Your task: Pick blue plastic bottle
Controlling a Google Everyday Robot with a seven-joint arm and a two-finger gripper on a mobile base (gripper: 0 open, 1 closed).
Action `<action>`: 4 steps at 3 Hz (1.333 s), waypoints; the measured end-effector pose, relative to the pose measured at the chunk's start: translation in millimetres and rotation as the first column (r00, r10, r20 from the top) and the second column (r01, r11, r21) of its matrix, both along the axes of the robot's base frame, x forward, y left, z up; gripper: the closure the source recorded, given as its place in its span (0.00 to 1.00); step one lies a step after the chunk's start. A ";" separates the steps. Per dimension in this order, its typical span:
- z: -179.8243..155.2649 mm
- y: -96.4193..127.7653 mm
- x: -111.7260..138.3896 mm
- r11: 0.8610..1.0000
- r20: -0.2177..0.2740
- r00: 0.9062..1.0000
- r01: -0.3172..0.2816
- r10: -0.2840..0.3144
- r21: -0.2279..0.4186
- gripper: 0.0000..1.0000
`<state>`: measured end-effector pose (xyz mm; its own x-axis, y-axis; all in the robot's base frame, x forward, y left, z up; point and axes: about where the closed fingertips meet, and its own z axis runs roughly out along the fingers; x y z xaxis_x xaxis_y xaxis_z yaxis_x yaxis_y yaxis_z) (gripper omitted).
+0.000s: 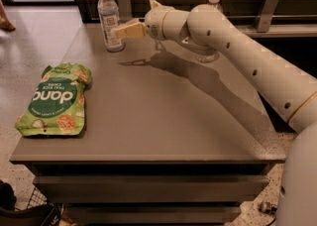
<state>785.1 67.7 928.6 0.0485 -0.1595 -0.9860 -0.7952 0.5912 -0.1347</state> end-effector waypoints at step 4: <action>-17.7 83.0 26.8 0.995 -0.063 0.995 -0.076 0.080 0.060 0.25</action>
Offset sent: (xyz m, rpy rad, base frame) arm 0.0426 0.0805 -0.0132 0.0297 0.0626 0.0807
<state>811.9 150.7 910.9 -0.0062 -0.1012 -0.9948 -0.8453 0.5321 -0.0488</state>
